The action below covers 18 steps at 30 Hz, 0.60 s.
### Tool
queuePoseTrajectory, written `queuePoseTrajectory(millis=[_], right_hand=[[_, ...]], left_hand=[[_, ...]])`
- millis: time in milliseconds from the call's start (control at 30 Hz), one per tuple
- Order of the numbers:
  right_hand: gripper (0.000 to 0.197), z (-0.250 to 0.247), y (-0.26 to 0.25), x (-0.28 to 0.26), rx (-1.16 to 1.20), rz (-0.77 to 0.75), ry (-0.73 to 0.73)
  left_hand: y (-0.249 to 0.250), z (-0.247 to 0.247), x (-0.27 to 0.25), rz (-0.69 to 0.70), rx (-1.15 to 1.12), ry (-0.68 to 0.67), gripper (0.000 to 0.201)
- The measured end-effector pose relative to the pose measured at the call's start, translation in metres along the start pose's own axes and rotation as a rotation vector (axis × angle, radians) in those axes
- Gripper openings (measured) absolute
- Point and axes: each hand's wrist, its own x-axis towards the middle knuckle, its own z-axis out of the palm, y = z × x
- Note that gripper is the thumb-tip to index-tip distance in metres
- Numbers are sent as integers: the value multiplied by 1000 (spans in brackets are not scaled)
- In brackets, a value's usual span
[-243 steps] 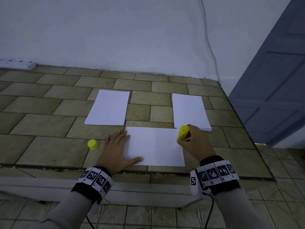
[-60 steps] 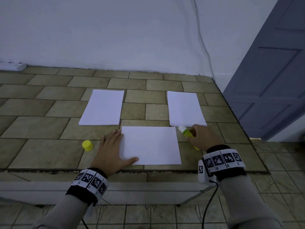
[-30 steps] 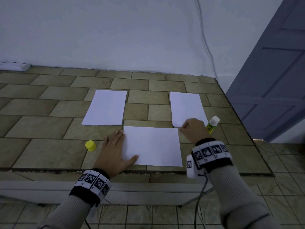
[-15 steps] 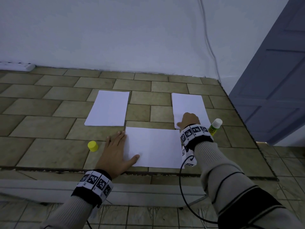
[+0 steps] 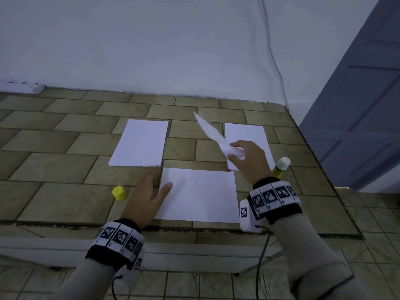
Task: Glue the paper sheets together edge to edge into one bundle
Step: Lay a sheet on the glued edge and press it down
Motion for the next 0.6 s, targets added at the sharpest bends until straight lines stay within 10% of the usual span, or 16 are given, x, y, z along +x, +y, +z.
queuePoseTrajectory(millis=[267,600], right_hand=[[32,11,6,-62,186,-140,-92],[43,14,20,-77,291,-157,-206]], left_hand=[[34,-15,29,-229,-602,104,41],[12,-20,32,-227,-373,-210,30]])
